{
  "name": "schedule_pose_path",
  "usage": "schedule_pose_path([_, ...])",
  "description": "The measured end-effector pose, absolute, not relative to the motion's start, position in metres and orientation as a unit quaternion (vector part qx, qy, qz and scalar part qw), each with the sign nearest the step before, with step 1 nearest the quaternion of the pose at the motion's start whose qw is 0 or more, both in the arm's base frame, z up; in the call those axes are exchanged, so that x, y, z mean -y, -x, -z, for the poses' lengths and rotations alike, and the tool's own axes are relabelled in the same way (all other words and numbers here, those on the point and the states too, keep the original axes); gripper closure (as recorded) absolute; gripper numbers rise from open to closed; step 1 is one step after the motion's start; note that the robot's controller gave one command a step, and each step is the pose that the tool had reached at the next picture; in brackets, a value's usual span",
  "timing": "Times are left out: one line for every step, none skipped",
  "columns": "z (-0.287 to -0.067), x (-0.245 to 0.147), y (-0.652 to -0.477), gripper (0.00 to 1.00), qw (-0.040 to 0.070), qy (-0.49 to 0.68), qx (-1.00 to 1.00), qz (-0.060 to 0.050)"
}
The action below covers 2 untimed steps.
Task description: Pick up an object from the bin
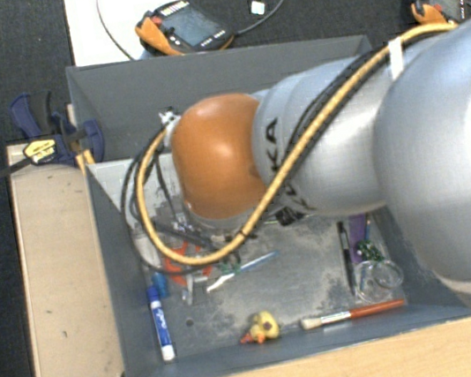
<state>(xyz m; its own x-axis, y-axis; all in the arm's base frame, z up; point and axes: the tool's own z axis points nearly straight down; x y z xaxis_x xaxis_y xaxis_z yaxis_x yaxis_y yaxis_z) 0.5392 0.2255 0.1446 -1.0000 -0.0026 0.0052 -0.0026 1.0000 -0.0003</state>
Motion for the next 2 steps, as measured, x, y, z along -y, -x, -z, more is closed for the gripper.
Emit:
schedule_pose_path([-0.148, -0.225, -0.542, 0.00, -0.001, 0.001, 1.000, 0.001])
schedule_pose_path([-0.070, -0.229, -0.557, 0.00, -0.001, -0.024, 1.000, 0.001])
